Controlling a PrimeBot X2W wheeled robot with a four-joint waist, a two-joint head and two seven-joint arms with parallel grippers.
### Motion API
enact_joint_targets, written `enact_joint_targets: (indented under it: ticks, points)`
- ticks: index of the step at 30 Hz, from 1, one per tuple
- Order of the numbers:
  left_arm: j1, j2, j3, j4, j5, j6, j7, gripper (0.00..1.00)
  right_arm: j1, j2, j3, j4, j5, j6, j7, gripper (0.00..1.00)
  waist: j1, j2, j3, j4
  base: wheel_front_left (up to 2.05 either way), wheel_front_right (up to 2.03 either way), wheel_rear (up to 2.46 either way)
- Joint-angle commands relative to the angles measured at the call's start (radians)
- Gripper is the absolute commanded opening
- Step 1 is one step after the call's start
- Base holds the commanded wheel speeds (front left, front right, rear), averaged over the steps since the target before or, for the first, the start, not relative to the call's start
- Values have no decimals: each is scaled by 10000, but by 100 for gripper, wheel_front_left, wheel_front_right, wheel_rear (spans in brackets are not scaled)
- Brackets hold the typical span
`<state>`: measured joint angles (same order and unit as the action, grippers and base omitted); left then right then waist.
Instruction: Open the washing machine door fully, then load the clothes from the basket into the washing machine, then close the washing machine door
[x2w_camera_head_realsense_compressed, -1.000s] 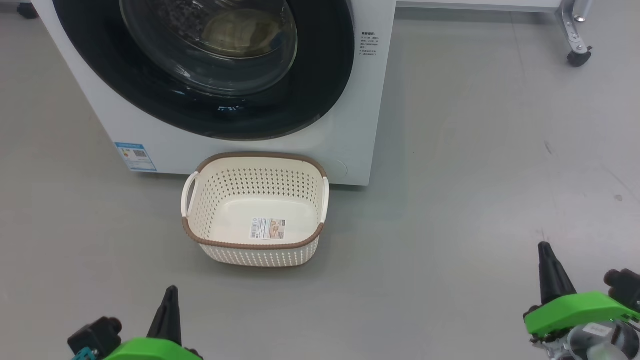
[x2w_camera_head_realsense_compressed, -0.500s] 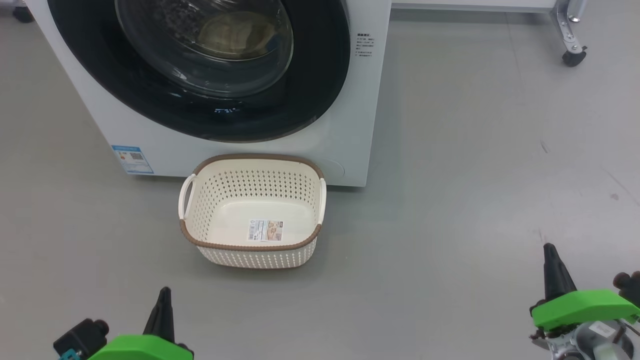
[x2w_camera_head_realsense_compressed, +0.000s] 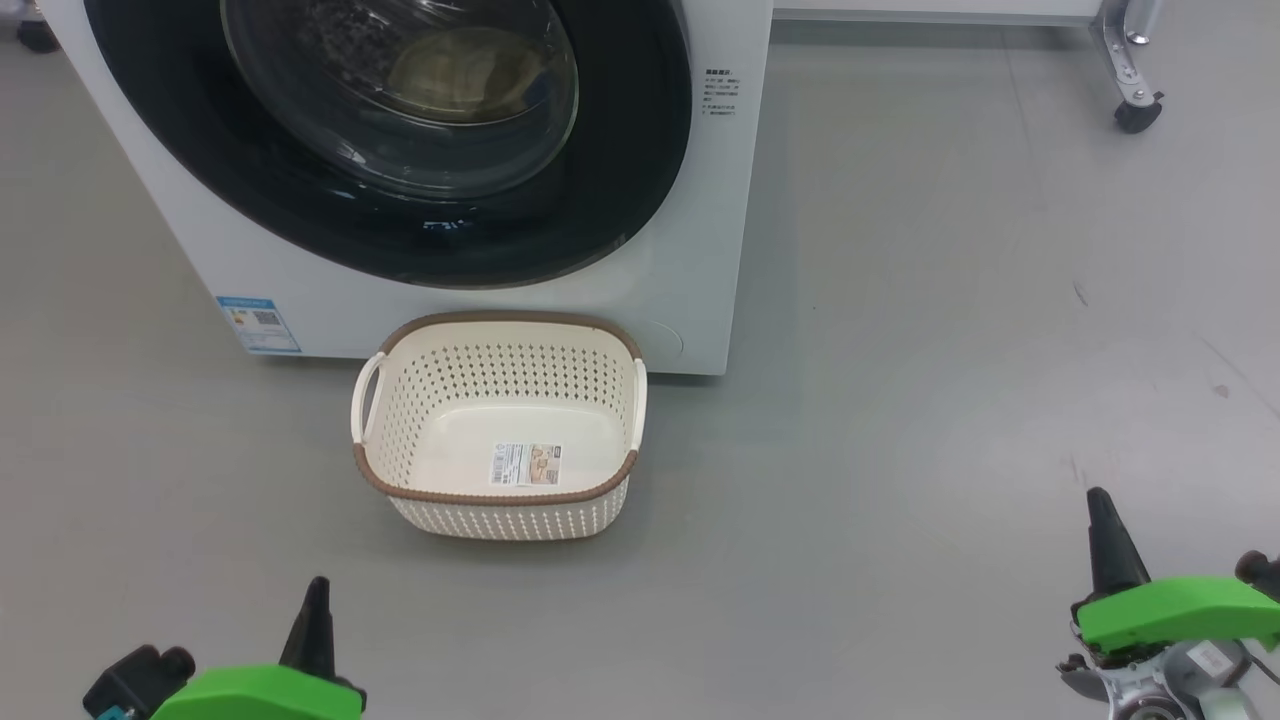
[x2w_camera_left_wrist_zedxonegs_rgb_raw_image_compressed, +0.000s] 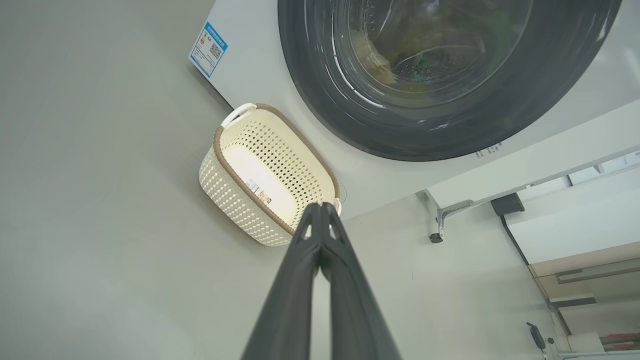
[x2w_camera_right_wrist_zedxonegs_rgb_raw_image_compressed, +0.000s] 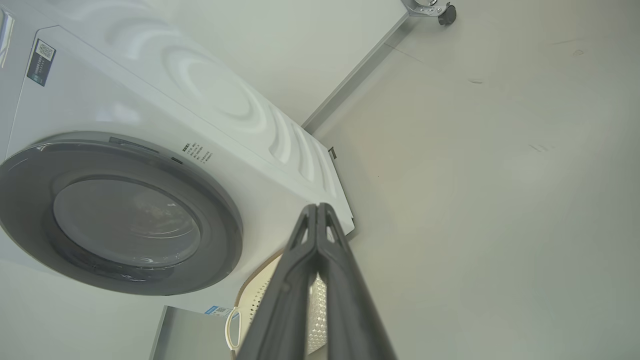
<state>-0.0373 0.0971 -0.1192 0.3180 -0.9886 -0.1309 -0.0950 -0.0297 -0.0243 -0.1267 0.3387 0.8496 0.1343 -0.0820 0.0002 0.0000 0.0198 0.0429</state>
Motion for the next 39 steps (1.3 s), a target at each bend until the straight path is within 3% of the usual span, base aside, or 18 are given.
enact_joint_targets:
  ticks: [1,39]
  points:
    - [-525,41,336,-382,-265,0,65,0,-595,-164,61,-401,334,-17,92,0,-2,0,-4,-10,0,0,0]
    - [-621,-173,1385,-588,-3826,1,1151,0,-704,-220,101,-716,4572,-28,1178,0,-2,0,-100,-255,0,0,0]
